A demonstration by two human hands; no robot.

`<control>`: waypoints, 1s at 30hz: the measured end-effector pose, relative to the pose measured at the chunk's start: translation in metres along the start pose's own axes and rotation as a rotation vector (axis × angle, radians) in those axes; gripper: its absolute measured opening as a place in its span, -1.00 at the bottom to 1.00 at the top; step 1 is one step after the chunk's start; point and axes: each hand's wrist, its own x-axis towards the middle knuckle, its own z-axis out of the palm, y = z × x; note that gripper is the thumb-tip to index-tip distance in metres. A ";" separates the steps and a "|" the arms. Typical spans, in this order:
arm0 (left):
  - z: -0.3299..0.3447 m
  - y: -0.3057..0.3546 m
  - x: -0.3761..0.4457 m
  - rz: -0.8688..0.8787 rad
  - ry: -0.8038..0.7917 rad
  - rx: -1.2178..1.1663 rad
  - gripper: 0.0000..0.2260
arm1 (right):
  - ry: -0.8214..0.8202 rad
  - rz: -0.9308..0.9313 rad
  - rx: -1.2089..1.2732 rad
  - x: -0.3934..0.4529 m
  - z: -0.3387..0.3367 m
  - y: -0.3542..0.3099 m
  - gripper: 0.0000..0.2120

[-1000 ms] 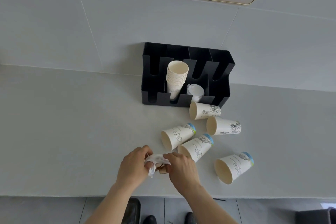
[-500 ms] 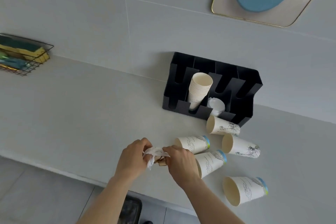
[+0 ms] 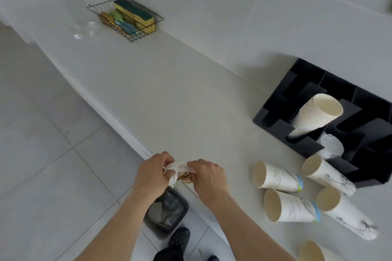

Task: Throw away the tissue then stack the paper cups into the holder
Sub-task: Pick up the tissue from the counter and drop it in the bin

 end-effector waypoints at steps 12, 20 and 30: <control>0.029 -0.090 -0.050 -0.279 0.037 -0.137 -0.88 | -0.201 -0.203 -0.032 -0.002 0.078 -0.050 -0.84; 0.093 -0.138 -0.066 -0.406 -0.029 -0.153 -0.96 | -0.343 -0.215 -0.011 -0.014 0.160 -0.042 -0.82; 0.186 -0.198 -0.050 -0.483 -0.098 -0.207 -0.93 | -0.418 -0.122 0.005 0.004 0.273 -0.010 -0.67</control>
